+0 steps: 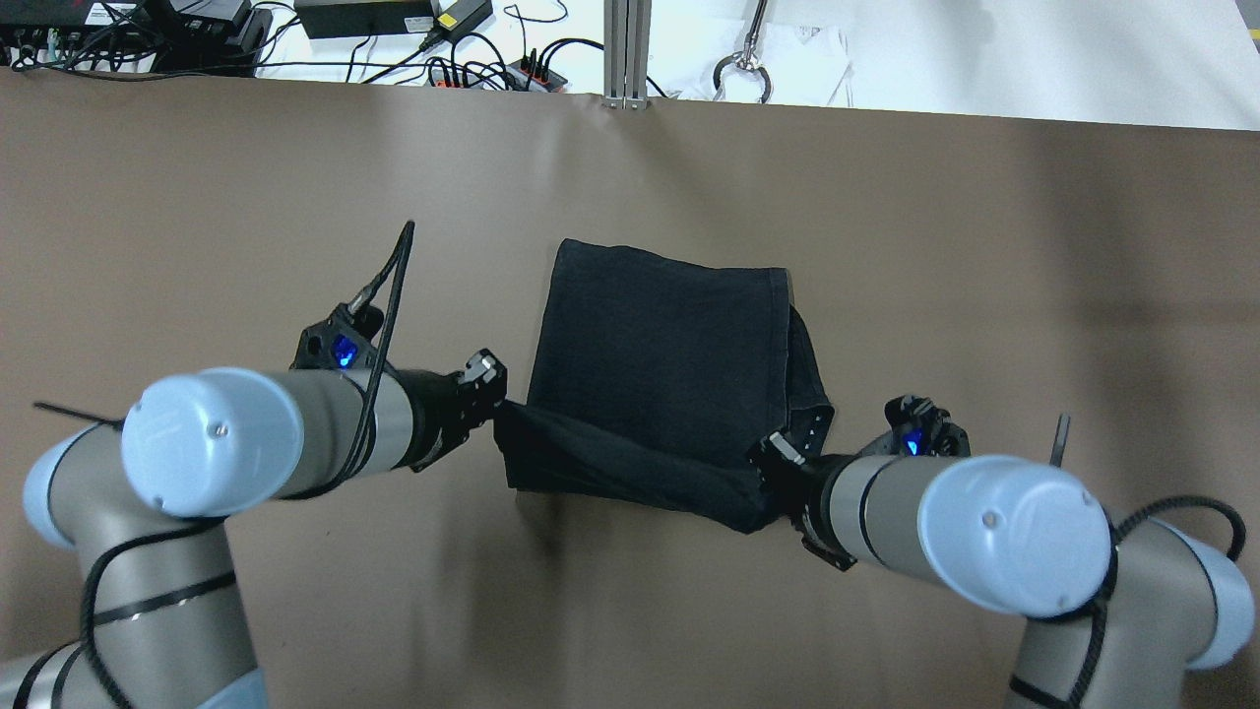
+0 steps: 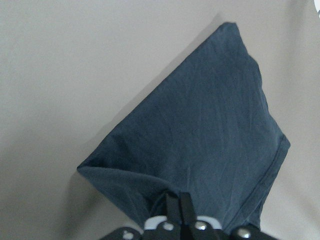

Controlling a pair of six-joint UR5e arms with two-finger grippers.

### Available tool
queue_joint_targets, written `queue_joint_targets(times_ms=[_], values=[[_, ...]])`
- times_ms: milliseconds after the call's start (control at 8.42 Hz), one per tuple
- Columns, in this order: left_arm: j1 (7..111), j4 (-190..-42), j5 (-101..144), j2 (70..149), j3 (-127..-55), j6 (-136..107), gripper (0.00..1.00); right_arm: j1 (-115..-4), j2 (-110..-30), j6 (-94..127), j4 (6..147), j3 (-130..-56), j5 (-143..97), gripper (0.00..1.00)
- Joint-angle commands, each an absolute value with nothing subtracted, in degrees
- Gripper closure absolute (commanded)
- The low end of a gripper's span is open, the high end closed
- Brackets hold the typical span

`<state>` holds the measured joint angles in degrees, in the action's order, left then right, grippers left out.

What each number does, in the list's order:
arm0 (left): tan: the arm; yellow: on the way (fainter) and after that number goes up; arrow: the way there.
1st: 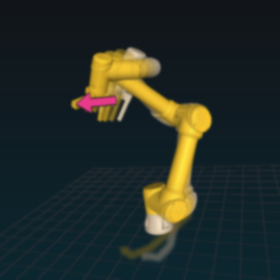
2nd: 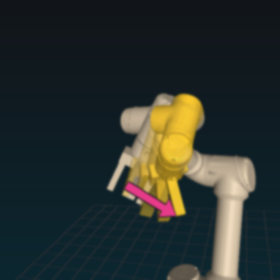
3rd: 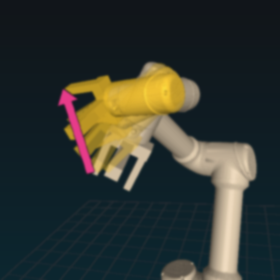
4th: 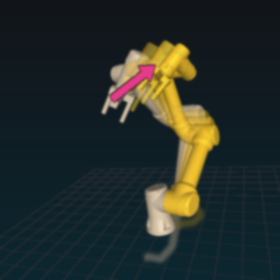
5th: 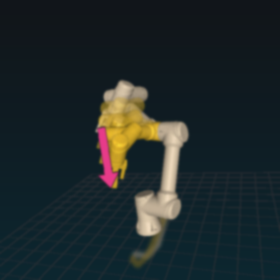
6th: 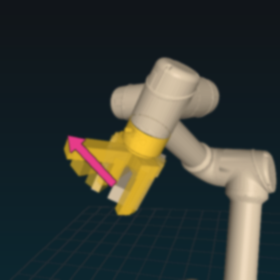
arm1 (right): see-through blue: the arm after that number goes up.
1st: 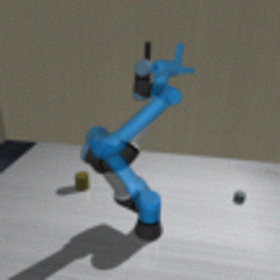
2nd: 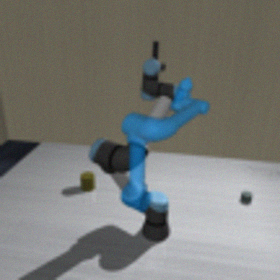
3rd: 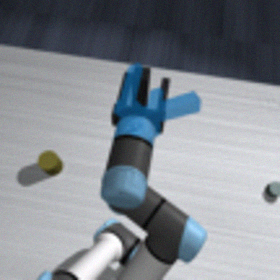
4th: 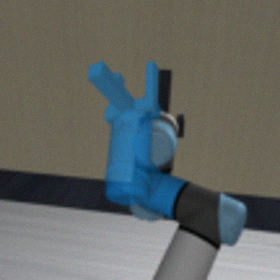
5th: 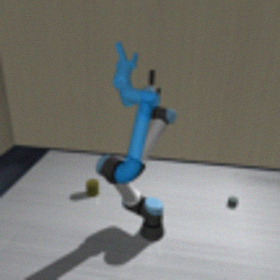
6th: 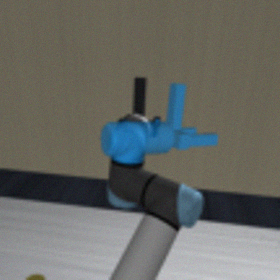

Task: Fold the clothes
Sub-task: 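Lift the near edge with both grippers and fold it over toward the far edge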

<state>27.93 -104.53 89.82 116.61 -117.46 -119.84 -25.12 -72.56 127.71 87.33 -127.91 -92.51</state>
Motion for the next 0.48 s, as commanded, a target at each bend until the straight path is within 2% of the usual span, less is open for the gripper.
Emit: queue_joint_targets(times_ms=[0,119,356], values=[[35.84,-104.23,93.6,126.87,-104.03,-118.74,1.0,-35.13,-67.24,127.27,87.28,-118.51,-96.77,0.95],[37.34,-104.5,93.6,131.44,-96.84,-118.04,1.0,-36.64,-65.67,126.74,86.14,-113.87,-96.94,0.94],[40.67,-111.57,93.6,139.54,-80.77,-116.55,1.0,-41.11,-57.96,125.43,78.35,-98.26,-98.42,0.94]])
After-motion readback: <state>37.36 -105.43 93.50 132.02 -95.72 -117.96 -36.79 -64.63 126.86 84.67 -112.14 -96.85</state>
